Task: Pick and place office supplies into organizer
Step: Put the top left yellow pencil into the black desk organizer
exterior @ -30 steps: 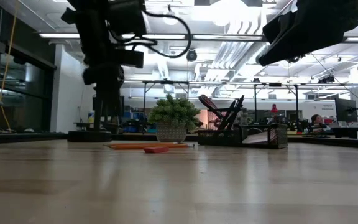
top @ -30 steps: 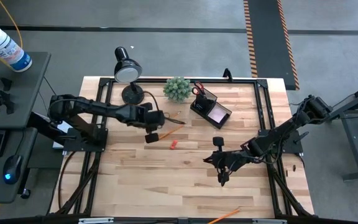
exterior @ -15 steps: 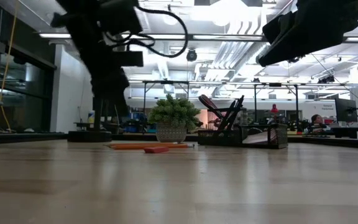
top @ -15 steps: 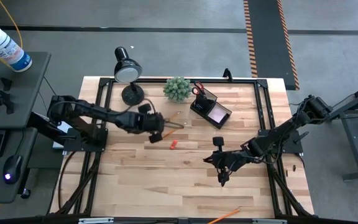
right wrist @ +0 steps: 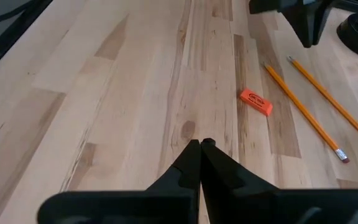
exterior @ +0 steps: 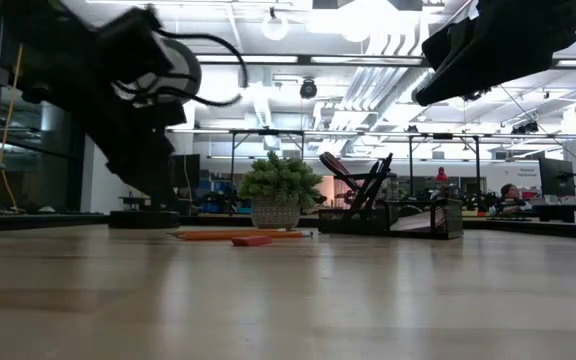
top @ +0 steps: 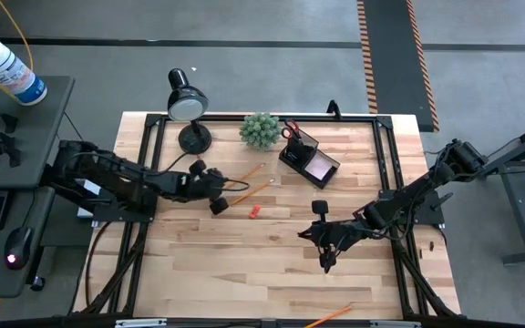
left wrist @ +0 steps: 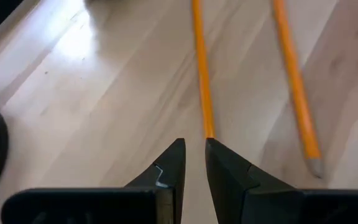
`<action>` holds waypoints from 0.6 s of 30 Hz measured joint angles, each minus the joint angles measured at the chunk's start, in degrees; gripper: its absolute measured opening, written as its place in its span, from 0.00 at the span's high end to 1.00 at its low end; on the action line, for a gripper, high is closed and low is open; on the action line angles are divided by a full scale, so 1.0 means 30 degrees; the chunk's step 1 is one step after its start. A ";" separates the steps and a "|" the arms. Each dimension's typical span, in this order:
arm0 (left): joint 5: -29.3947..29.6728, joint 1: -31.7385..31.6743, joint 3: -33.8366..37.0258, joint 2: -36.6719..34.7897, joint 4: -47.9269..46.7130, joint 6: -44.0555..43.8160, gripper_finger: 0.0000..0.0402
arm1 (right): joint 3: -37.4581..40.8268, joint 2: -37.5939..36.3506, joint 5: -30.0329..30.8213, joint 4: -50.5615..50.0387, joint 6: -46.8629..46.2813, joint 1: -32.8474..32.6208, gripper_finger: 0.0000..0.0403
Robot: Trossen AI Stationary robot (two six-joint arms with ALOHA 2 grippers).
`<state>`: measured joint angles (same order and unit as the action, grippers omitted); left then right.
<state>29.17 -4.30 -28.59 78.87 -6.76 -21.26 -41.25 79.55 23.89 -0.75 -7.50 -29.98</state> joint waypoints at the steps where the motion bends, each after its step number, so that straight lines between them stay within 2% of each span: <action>1: -0.0003 0.0140 0.0567 -0.0401 0.0819 -0.0022 0.87 | 0.0000 0.0000 -0.0012 -0.0001 0.0006 0.0000 1.00; 5: 0.0110 0.0921 0.2785 -0.1930 0.4439 0.0070 0.87 | 0.0000 0.0000 -0.0009 0.0003 0.0013 0.0000 1.00; 10: 0.1457 0.2192 0.4977 -0.2221 0.7758 -0.0031 0.87 | 0.0000 0.0007 -0.0012 0.0042 0.0071 -0.0007 1.00; 15: 0.2856 0.2997 0.5859 -0.2207 0.8201 -0.0955 0.87 | 0.0000 0.0004 0.0037 0.0064 0.0155 -0.0002 1.00; 18: 0.2983 0.3121 0.5978 -0.2168 0.8246 -0.1238 0.87 | 0.0000 0.0007 0.0054 0.0134 0.0159 -0.0005 1.00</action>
<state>38.12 5.06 -10.66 72.36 17.98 -24.98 -41.25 79.57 24.05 -0.35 -7.03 -29.99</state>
